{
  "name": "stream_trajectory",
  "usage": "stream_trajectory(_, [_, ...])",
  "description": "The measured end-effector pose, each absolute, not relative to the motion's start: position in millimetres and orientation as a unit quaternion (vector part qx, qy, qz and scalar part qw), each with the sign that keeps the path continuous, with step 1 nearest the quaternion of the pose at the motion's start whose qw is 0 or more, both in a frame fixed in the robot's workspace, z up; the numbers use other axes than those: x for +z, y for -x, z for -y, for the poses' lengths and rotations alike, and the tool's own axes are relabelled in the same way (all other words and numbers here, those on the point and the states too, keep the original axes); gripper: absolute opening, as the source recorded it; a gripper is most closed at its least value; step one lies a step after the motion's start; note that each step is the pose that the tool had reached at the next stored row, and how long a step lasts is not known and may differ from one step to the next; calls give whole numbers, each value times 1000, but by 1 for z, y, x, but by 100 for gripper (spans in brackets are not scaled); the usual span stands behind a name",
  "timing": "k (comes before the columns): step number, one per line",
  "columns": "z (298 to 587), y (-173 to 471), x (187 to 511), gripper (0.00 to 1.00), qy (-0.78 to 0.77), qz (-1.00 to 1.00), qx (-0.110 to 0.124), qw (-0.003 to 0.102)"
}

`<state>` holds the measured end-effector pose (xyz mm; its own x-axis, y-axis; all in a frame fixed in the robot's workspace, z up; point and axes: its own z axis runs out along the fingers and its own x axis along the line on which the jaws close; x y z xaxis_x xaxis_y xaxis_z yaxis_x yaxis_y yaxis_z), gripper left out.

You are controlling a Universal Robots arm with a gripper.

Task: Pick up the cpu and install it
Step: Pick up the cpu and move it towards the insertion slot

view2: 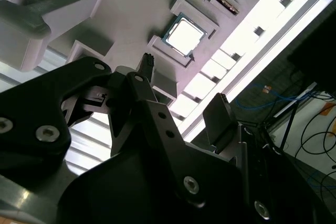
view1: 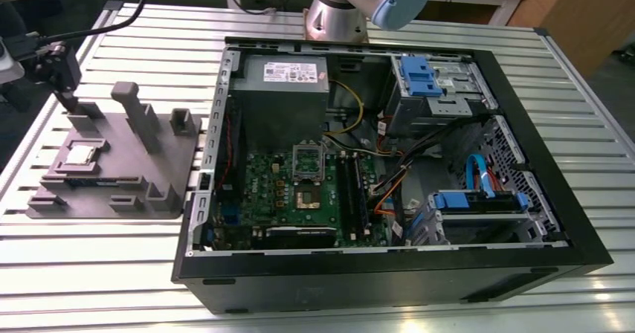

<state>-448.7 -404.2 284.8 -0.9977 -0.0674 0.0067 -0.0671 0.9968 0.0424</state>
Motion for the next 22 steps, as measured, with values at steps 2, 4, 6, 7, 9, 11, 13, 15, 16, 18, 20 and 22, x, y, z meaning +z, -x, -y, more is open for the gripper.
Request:
stream_trajectory(2, [404, 449, 284, 65, -34, 999, -21, 4])
stream_trajectory(4, [405, 449, 283, 65, -34, 999, -21, 4])
stream_trajectory(6, [405, 449, 283, 65, -34, 999, -21, 4])
stream_trajectory(7, [405, 449, 283, 65, -34, 999, -21, 4])
stream_trajectory(9, [405, 449, 282, 65, -34, 999, -21, 4])
stream_trajectory(11, [405, 449, 281, 65, -34, 999, -21, 4])
stream_trajectory(13, [405, 449, 281, 65, -34, 999, -21, 4])
stream_trajectory(15, [405, 449, 280, 65, -34, 999, -21, 4])
stream_trajectory(16, [405, 449, 280, 65, -34, 999, -21, 4])
stream_trajectory(18, [405, 449, 280, 65, -34, 999, -21, 4])
stream_trajectory(20, [405, 449, 279, 65, -34, 999, -21, 4])
stream_trajectory(22, [405, 449, 278, 65, -34, 999, -21, 4])
